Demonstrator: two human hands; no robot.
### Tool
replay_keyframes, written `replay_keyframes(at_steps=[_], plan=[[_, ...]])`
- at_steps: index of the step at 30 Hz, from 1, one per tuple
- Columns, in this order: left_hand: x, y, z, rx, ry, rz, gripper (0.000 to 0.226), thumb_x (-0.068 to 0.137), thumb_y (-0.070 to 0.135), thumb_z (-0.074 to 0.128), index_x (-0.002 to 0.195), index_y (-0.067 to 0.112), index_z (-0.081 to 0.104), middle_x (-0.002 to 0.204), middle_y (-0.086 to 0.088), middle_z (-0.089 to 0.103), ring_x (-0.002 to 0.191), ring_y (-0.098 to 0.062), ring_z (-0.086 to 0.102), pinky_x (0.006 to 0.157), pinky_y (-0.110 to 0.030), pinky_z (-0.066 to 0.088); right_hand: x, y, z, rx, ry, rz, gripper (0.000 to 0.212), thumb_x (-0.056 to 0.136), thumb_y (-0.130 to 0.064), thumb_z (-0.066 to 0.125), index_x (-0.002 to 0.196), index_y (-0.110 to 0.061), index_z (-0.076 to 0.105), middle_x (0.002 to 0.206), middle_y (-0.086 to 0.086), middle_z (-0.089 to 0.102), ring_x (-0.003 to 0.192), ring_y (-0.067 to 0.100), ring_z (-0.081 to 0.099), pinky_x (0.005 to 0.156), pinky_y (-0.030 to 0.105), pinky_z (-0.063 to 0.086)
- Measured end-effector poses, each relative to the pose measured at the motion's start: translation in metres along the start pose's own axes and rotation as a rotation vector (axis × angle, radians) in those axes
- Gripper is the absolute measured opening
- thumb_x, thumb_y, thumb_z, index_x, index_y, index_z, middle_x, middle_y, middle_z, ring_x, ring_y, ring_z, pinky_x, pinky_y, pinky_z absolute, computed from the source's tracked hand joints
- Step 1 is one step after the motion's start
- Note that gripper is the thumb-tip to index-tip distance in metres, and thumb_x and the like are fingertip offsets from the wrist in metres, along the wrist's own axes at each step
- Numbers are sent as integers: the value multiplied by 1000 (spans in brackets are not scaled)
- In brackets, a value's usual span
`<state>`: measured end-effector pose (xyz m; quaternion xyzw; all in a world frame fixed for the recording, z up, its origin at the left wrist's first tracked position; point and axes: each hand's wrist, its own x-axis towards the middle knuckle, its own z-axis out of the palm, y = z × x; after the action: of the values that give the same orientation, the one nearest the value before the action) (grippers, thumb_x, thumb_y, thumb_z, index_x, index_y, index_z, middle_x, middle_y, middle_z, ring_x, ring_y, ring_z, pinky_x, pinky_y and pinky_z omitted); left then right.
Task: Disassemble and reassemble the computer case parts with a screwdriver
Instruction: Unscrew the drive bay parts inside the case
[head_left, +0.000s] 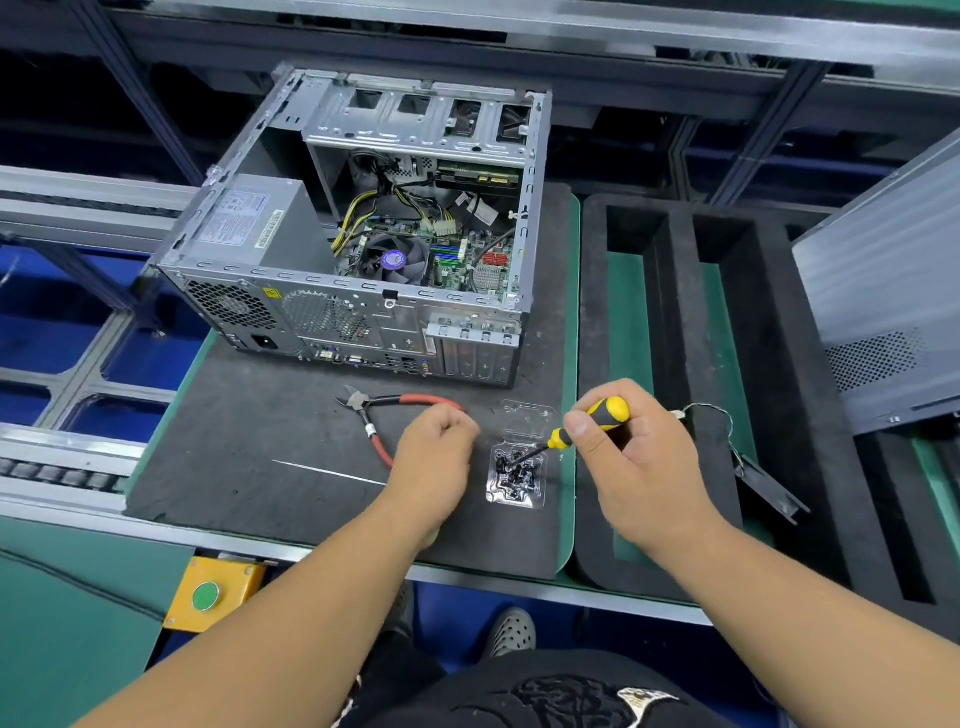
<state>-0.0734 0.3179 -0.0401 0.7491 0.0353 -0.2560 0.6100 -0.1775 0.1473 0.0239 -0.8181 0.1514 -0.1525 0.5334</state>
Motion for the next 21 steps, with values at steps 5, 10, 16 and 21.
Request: replay_keyframes(at_steps=[5, 10, 16, 21], plan=[[-1, 13, -2, -424, 23, -214, 9, 61, 13, 48, 70, 14, 53, 57, -1, 44, 46, -14, 30, 41, -21, 17, 3, 7, 4, -31, -24, 20, 7, 94, -32, 65, 88, -30, 62, 80, -7, 70, 74, 13, 63, 67, 18, 45], [-1, 8, -3, -139, 34, -154, 7, 69, 16, 54, 69, 9, 55, 56, 1, 40, 48, -18, 25, 45, -24, 19, 6, 2, 0, -29, -11, -15, 14, 97, -22, 68, 87, -29, 62, 77, -12, 70, 68, 5, 60, 62, 8, 40], [-3, -12, -6, 543, -205, 277, 14, 85, 29, 75, 92, 37, 68, 58, 13, 57, 50, -2, 45, 54, -17, 39, 10, -9, -9, -43, 29, -67, 16, 98, -13, 69, 86, -22, 64, 74, -21, 68, 64, -2, 58, 61, 4, 40], [-4, -8, 4, 629, -178, 343, 14, 85, 39, 79, 97, 41, 71, 76, 16, 65, 65, 4, 56, 63, -16, 45, 8, -13, -11, -20, 30, -69, 16, 98, -11, 69, 87, -21, 63, 73, -21, 68, 63, -4, 58, 60, 3, 39]])
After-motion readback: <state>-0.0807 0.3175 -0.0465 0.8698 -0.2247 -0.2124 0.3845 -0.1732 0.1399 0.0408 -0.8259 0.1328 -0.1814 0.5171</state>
